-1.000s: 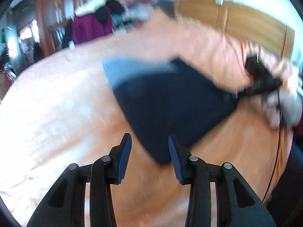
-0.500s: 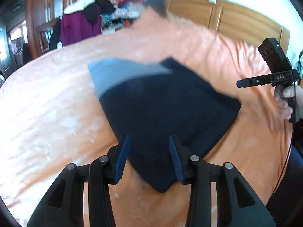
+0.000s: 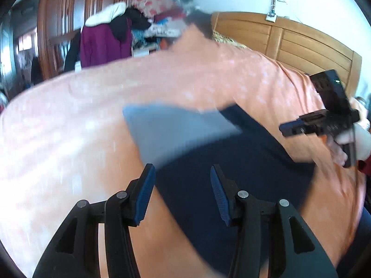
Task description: Fold small clothes
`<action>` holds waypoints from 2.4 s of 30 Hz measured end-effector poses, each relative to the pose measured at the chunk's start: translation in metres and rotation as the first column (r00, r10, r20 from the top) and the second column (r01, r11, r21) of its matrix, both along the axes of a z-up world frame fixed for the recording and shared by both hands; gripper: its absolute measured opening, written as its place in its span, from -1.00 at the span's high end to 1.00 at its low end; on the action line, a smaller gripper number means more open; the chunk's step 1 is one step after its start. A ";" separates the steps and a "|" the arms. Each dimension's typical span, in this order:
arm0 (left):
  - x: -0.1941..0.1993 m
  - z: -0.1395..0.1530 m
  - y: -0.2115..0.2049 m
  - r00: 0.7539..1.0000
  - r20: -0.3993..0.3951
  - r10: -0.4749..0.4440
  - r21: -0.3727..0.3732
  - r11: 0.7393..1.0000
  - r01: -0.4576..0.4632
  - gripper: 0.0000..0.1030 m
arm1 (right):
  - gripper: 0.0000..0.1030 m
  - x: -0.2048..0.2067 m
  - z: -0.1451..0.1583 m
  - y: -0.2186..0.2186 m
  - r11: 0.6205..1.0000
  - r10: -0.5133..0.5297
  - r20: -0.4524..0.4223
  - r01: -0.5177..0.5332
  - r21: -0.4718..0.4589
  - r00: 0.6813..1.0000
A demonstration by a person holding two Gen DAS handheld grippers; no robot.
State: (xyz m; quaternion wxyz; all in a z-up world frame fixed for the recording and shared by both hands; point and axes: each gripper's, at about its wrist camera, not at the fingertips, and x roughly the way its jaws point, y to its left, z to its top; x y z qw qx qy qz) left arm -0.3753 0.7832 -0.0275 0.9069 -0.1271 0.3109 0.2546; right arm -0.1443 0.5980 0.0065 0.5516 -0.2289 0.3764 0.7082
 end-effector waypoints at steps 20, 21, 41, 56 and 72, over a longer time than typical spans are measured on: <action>0.011 -0.047 -0.066 0.944 -0.109 -0.310 -0.097 0.949 0.301 -0.01 | 0.58 -0.018 -0.053 -0.097 0.990 0.005 -0.008 -0.006 -0.144 1.000; 0.009 -0.060 -0.075 0.939 -0.147 -0.311 -0.114 0.948 0.297 -0.03 | 0.54 -0.014 -0.059 -0.108 0.989 -0.031 -0.038 0.025 -0.148 0.999; -0.054 -0.051 -0.097 0.998 -0.027 -0.053 -0.221 0.974 0.046 -0.11 | 0.63 -0.031 -0.017 -0.144 0.988 -0.114 0.099 0.102 0.117 0.989; -0.050 -0.048 -0.145 0.991 -0.111 0.071 -0.249 0.964 -0.097 -0.18 | -0.29 -0.051 -0.034 -0.169 0.981 -0.191 0.081 0.192 -0.009 0.978; -0.042 -0.092 -0.161 0.960 -0.198 0.200 -0.309 0.916 -0.255 -1.00 | -1.00 -0.072 -0.084 -0.190 0.939 -0.275 0.222 0.311 -0.146 0.935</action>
